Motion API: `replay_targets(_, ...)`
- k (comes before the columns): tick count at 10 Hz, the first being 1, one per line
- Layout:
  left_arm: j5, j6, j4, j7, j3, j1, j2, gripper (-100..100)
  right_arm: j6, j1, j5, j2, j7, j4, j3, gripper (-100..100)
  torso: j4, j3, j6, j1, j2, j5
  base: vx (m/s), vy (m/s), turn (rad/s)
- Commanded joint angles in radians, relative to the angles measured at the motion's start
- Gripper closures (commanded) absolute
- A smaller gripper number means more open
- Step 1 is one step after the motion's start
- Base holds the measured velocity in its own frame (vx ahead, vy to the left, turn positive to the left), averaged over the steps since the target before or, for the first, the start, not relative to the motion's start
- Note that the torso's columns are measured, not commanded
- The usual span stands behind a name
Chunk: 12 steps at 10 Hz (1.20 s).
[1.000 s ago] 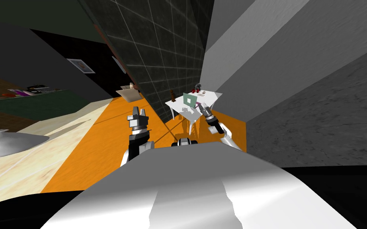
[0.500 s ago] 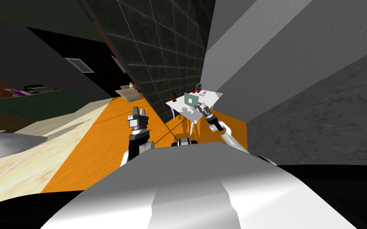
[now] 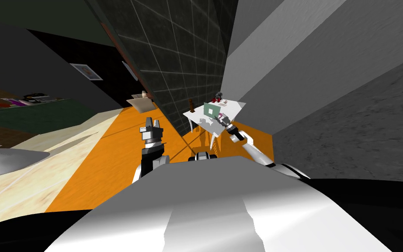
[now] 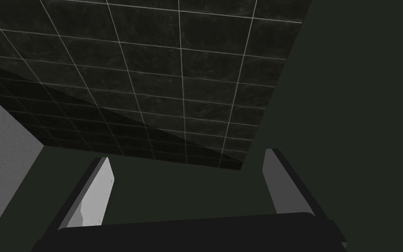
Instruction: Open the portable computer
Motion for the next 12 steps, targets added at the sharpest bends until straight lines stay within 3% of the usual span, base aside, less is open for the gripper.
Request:
replay_targets(1,0.000,0.000,0.000,0.000,0.000,0.000,0.000,0,0.013,-0.032,0.002,-0.031,0.052,0.061,0.013,-100,0.000,0.001,0.000,-0.001,0.001,-0.001,0.041,0.040,-0.005)
replay_targets(4,0.000,0.000,0.000,0.000,0.000,0.000,0.000,0,0.031,-0.091,0.003,-0.082,0.129,0.150,0.036,-100,0.000,0.001,0.000,0.001,0.001,0.000,0.057,0.055,-0.009)
replay_targets(7,0.000,0.000,0.000,0.000,0.000,0.000,0.000,0,0.040,-0.120,0.003,-0.107,0.165,0.213,0.047,-100,0.000,0.000,0.000,0.000,0.000,0.000,0.059,0.048,-0.007)
replay_targets(8,0.000,0.000,0.000,0.000,0.000,0.000,0.000,0,0.049,-0.149,0.003,-0.132,0.201,0.259,0.058,-100,0.000,0.000,0.000,0.000,0.001,0.000,0.071,0.046,-0.006)
replay_targets(9,0.000,0.000,0.000,0.000,0.000,0.000,0.000,0,0.049,-0.149,0.003,-0.132,0.201,0.262,0.058,-100,0.000,0.000,0.000,0.000,0.000,0.000,0.056,0.038,-0.008)
replay_targets(10,0.000,0.000,0.000,0.000,0.000,0.000,0.000,0,0.058,-0.176,0.002,-0.156,0.234,0.301,0.069,-100,0.000,0.001,0.000,0.000,0.001,0.000,0.052,0.061,-0.006)
replay_targets(11,0.000,0.000,0.000,0.000,0.000,0.000,0.000,0,0.058,-0.176,0.002,-0.156,0.234,0.309,0.069,-100,0.001,0.001,0.000,0.001,0.001,0.000,0.046,0.044,-0.010)
replay_targets(12,0.000,0.000,0.000,0.000,0.000,0.000,0.000,0,0.067,-0.202,0.001,-0.180,0.266,0.335,0.080,-100,0.001,0.001,0.000,0.000,0.002,0.000,0.061,0.048,-0.007)
